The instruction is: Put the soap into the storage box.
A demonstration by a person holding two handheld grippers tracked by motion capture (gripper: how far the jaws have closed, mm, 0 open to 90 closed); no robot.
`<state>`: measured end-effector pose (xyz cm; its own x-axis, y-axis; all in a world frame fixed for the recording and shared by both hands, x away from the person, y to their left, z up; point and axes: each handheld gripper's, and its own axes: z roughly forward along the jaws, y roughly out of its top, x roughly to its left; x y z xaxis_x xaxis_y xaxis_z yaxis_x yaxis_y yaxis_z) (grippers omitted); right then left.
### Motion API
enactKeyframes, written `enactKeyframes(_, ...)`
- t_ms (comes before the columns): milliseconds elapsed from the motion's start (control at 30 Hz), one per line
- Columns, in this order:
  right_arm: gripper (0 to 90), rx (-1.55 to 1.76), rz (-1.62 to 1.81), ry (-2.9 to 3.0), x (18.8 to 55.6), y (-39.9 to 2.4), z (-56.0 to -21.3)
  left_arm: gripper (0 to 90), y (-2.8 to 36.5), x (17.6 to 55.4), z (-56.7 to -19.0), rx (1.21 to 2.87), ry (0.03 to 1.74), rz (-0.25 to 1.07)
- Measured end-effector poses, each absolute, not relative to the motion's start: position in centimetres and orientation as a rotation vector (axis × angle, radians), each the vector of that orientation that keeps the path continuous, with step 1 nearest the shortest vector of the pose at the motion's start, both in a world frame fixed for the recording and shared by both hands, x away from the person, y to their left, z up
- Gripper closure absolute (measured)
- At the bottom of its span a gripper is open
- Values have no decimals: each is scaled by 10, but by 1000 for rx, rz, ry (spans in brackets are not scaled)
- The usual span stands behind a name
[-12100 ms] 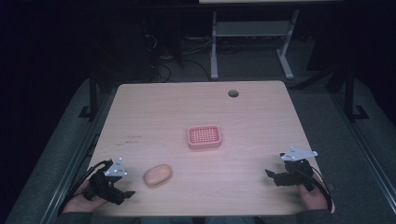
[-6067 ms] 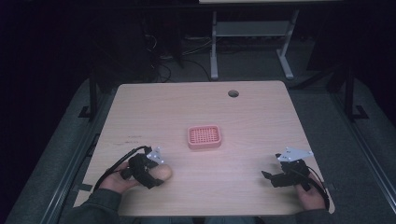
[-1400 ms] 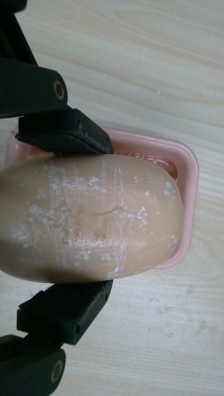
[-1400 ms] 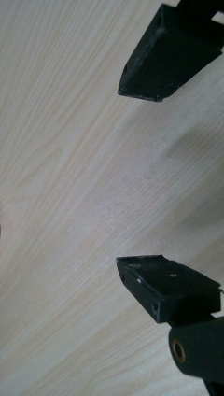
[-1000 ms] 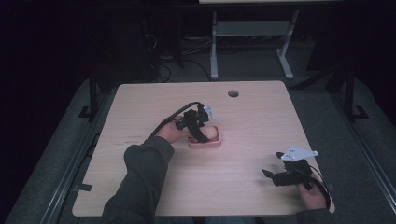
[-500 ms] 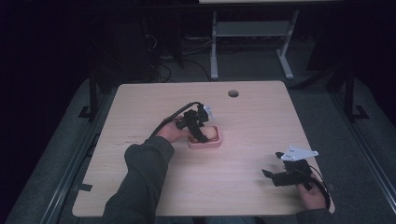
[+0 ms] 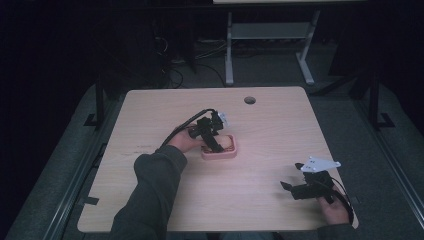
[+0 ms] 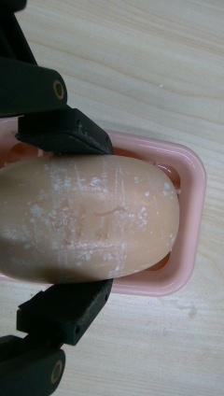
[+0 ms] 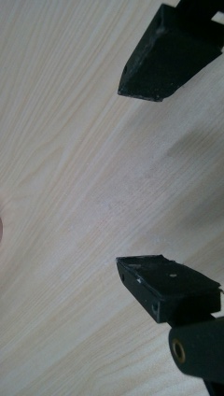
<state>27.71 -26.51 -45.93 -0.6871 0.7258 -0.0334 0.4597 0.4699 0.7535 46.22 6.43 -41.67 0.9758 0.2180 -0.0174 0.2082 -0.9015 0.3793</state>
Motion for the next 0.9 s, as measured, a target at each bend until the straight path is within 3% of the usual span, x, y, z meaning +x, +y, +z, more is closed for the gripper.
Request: enactKeyframes(900,141,1000,1059,2374,277,-265,-459,297,63,460,-404,2737,305,62)
